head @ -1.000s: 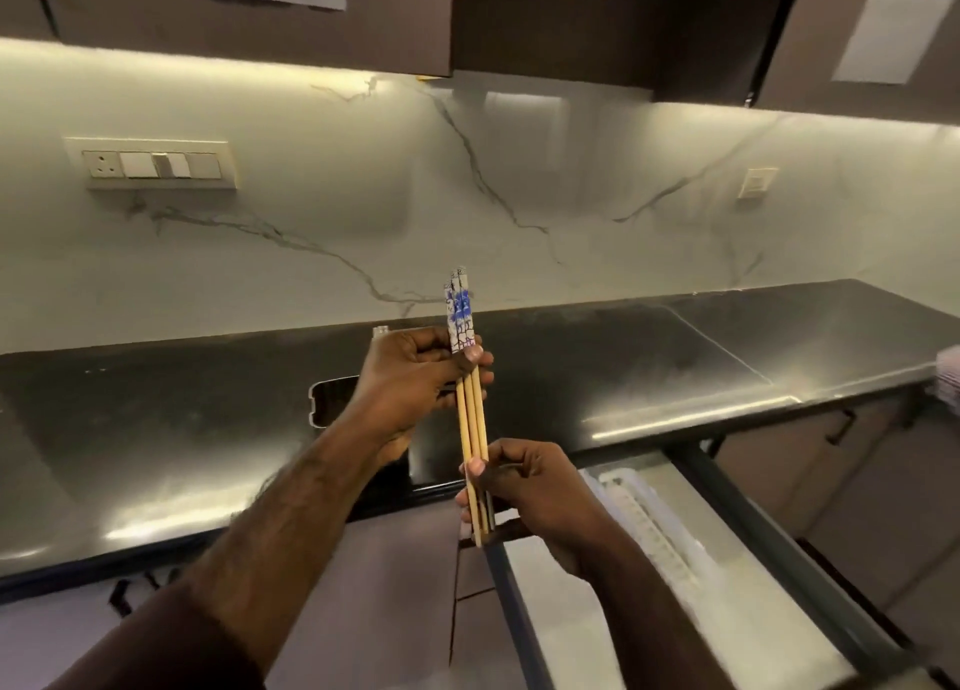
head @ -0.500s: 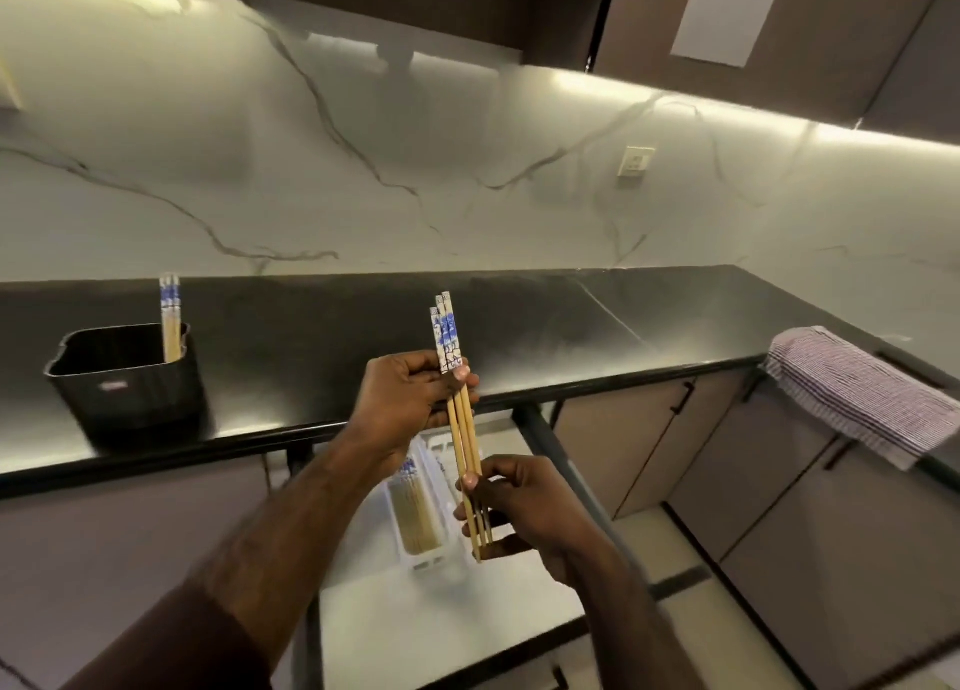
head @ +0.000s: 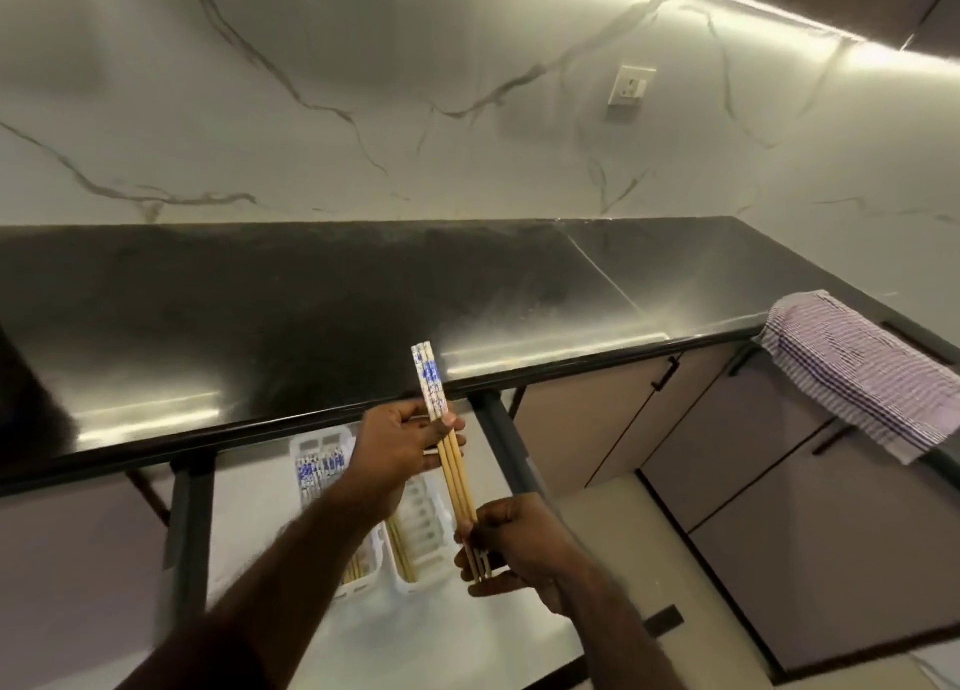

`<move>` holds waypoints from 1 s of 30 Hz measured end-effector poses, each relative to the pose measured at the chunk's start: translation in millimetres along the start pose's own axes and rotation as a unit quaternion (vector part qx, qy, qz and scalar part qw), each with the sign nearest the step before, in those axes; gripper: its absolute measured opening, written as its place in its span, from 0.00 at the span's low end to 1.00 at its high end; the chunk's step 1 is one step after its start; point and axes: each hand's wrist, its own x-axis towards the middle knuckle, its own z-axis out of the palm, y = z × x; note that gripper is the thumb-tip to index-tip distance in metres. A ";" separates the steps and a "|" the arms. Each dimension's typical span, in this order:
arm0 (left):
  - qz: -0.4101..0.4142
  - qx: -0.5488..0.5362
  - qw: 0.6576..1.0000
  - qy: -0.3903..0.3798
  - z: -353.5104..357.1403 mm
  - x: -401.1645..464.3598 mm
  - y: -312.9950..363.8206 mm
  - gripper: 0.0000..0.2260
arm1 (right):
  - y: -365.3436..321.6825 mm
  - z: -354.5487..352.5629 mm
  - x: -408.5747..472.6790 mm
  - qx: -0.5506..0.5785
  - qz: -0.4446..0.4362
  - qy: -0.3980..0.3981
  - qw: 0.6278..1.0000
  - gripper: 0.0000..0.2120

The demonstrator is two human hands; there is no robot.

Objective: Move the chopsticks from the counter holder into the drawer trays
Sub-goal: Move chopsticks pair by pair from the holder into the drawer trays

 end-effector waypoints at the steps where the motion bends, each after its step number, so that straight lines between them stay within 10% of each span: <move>1: -0.020 0.007 1.000 -0.003 -0.6 12.1 -11.6 0.09 | 1.4 -3.2 12.1 -0.008 0.024 -0.004 1.000 0.08; 13: -0.217 0.089 0.972 -0.005 -17.6 74.0 -119.6 0.04 | 37.1 -6.0 123.9 -0.078 0.230 -0.057 0.968 0.09; 30: -0.078 0.502 0.860 -0.042 -41.4 134.0 -164.7 0.08 | 144.9 52.6 313.9 -0.167 0.211 0.037 0.962 0.26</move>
